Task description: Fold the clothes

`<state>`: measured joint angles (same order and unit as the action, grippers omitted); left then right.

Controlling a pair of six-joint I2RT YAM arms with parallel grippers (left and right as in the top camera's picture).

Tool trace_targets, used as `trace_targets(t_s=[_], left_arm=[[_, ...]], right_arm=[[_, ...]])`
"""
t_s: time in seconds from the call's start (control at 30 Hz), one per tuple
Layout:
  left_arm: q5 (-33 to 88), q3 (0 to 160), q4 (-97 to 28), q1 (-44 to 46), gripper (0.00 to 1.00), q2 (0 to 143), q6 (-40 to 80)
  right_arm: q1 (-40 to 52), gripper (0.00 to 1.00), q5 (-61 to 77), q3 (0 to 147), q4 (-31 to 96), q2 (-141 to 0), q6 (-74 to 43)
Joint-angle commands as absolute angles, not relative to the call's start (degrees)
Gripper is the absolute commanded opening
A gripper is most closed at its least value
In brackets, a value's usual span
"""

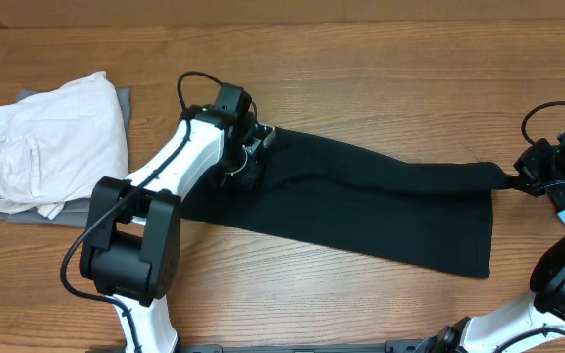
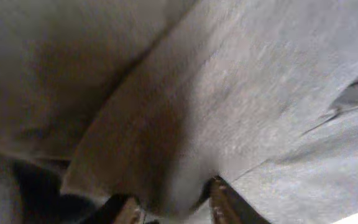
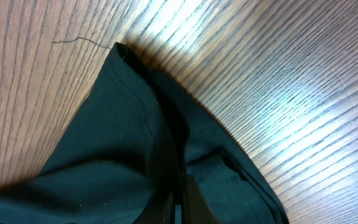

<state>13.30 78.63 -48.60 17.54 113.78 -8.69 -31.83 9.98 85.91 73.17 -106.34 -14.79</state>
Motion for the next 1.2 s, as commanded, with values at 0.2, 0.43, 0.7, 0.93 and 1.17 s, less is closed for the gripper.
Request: trace_targets(t_s=[0.2, 0.43, 0.7, 0.93, 1.17], left_arm=[[15.0, 79.3, -50.3, 17.2, 0.04, 112.4, -5.1], [12.5, 90.6, -59.6, 17.2, 0.04, 112.4, -5.2], [1.9, 99.9, -69.7, 16.1, 0.04, 112.4, -5.1], [2.9, 100.4, -73.3, 13.0, 0.04, 112.4, -5.1], [3.2, 100.4, -75.0, 12.5, 0.04, 112.4, -5.1]], right_arm=[[-31.8, 0.04, 10.3, 85.9, 72.7, -104.6, -15.0], [-31.8, 0.04, 10.3, 85.9, 72.7, -104.6, -15.0], [-31.9, 0.04, 8.5, 85.9, 73.4, -104.6, -15.0], [-32.0, 0.04, 7.7, 85.9, 75.7, -104.6, -15.0], [-31.9, 0.04, 3.2, 85.9, 79.8, -104.6, -15.0]])
